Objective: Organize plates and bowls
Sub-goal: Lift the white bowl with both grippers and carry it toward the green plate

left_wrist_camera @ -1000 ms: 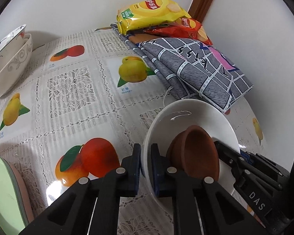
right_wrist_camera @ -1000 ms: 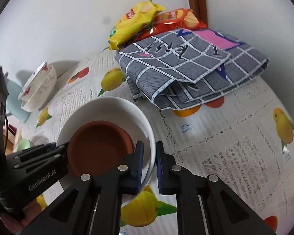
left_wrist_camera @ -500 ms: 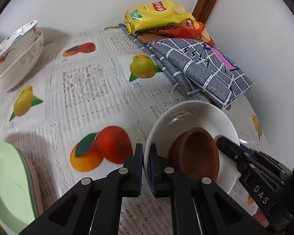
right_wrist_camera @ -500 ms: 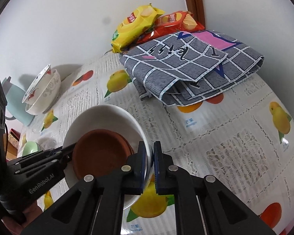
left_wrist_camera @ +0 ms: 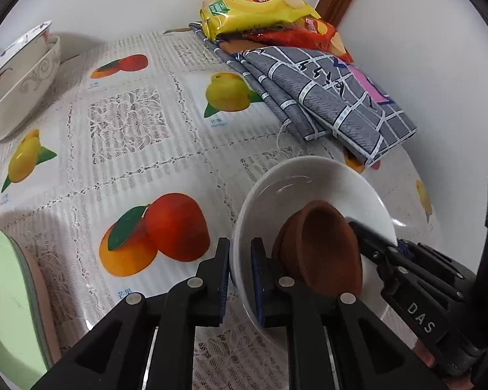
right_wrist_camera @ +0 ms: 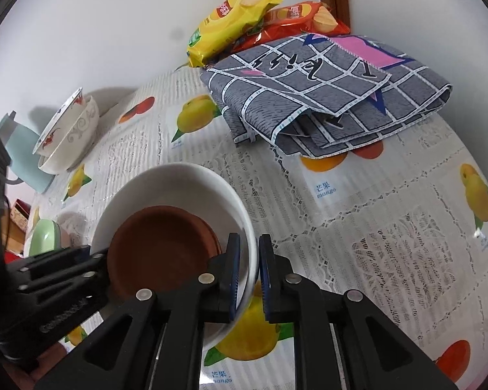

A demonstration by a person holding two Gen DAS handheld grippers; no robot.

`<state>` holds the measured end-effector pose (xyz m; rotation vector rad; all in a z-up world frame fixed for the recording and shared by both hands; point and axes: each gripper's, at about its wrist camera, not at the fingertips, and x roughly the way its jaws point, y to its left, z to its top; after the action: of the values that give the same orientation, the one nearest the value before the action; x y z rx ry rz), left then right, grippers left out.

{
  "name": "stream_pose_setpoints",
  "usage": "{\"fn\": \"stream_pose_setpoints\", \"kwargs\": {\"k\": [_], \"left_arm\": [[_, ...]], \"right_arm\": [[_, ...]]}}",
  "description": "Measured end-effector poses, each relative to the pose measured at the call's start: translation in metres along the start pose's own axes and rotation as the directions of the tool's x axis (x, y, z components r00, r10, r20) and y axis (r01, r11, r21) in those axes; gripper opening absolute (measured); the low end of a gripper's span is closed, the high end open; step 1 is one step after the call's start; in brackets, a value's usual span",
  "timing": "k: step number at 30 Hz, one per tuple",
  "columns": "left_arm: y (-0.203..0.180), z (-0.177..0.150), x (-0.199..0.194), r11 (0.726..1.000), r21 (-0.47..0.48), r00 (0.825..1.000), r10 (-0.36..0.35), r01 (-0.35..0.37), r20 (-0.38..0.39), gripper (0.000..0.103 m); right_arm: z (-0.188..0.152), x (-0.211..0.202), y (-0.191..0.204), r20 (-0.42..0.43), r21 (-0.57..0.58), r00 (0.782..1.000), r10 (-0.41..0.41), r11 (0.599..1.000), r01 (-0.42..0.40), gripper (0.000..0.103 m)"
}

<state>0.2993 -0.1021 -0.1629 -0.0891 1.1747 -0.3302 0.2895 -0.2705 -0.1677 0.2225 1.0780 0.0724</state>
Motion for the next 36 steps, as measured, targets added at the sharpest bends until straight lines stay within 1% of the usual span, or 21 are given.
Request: {"fn": "stream_pose_setpoints", "kwargs": {"k": [3, 5, 8, 10, 13, 18, 27, 36], "left_arm": [[0.003, 0.0, 0.0, 1.0, -0.028, 1.0, -0.009, 0.01, 0.013, 0.011], [-0.001, -0.002, -0.001, 1.0, -0.005, 0.999, 0.017, -0.017, 0.032, 0.011], [-0.003, -0.004, -0.003, 1.0, 0.004, 0.999, 0.027, -0.027, 0.041, 0.011], [-0.001, -0.004, -0.005, 1.0, 0.002, 0.999, 0.016, -0.016, 0.04, 0.011], [-0.002, -0.005, -0.011, 1.0, 0.006, 0.999, 0.022, -0.022, 0.048, 0.011], [-0.002, -0.007, -0.02, 1.0, 0.008, 0.999, 0.018, -0.019, 0.052, 0.011], [0.0, -0.014, -0.053, 1.0, 0.011, 0.995, 0.02, -0.021, 0.093, 0.011], [0.009, -0.024, -0.078, 1.0, -0.013, 0.993, 0.029, -0.027, 0.116, 0.011]], "right_arm": [[0.002, 0.0, -0.004, -0.004, 0.01, 1.0, 0.014, 1.0, -0.014, 0.013], [0.0, -0.001, -0.005, 0.009, 0.02, 1.0, 0.029, 0.999, -0.029, 0.011], [-0.004, -0.005, 0.002, 0.039, -0.013, 0.999, -0.013, 1.0, 0.014, 0.01], [-0.005, -0.005, 0.001, 0.032, -0.002, 0.999, -0.009, 1.0, 0.009, 0.01], [-0.006, -0.007, -0.001, 0.027, 0.017, 1.0, 0.009, 1.0, -0.01, 0.01], [-0.009, -0.018, 0.005, 0.046, 0.013, 0.999, 0.002, 1.0, -0.002, 0.01], [-0.01, -0.045, 0.023, 0.078, -0.019, 0.997, 0.001, 1.0, 0.0, 0.01], [-0.017, -0.068, 0.042, 0.103, -0.034, 0.994, 0.017, 0.999, -0.014, 0.01]]}}
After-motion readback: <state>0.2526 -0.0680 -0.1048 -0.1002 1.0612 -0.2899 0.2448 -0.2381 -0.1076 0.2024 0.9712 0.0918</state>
